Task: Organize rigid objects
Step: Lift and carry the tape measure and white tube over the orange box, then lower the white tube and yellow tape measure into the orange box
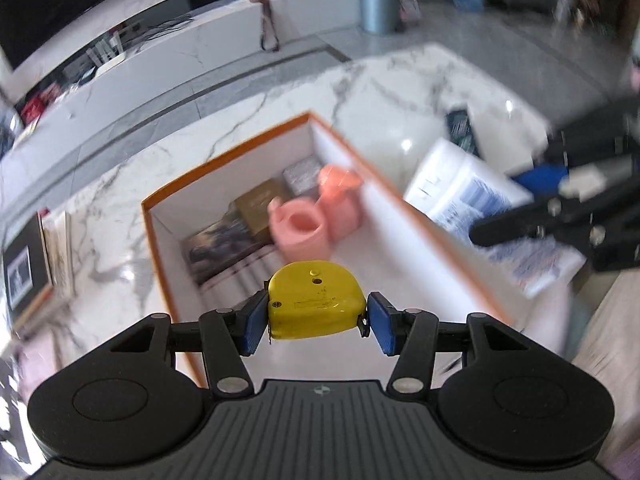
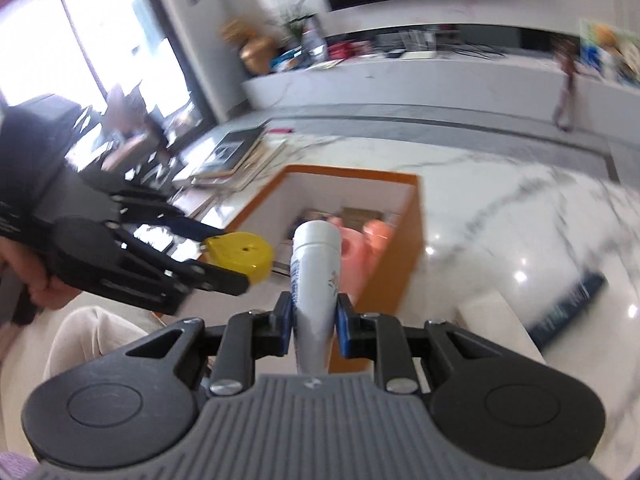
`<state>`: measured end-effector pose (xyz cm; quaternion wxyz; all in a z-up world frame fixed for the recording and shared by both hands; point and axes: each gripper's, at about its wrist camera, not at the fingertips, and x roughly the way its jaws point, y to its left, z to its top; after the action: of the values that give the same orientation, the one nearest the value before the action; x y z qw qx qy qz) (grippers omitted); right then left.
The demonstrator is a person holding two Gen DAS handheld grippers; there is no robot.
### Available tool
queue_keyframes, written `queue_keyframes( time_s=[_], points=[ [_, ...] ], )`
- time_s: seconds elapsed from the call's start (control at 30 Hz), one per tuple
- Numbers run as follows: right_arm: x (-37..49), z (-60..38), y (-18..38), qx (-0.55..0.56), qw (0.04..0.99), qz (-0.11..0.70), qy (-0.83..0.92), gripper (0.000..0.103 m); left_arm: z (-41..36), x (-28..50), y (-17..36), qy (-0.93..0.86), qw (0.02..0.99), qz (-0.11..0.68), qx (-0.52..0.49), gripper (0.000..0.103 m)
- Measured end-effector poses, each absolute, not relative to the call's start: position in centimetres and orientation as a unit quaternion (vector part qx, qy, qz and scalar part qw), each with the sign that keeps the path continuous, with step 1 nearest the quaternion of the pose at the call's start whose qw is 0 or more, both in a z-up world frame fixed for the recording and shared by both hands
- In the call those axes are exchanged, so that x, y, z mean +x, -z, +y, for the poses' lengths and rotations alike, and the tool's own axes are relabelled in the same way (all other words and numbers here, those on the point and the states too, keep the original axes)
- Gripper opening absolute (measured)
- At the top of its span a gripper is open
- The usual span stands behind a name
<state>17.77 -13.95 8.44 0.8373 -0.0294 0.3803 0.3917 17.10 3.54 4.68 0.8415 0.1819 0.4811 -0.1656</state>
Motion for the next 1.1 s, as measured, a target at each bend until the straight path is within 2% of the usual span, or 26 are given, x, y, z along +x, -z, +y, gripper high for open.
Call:
queue_keyframes(
  time_s=[0.23,0.47,0.8,1.1],
  points=[
    [20.6,-5.5,-5.5,-0.121,0.804,0.428,-0.396,0.022,4.7,18.8,0.3,0.221,0.795,0.490,0.282,0.061],
    [24.2,-1.4,-1.7,-0.137,0.778,0.488,-0.372,0.022,5.5,20.0,4.2,0.286,0.732,0.514,0.344,0.062],
    [25.9,0.8,1.7,-0.142,0.756,0.522,-0.368,0.023,6.4,20.2,6.4,0.329,0.691,0.525,0.373,0.062],
    [26.1,1.1,3.1,-0.146,0.746,0.541,-0.361,0.023,6.8,18.3,7.2,0.302,0.670,0.491,0.467,0.067]
  ],
)
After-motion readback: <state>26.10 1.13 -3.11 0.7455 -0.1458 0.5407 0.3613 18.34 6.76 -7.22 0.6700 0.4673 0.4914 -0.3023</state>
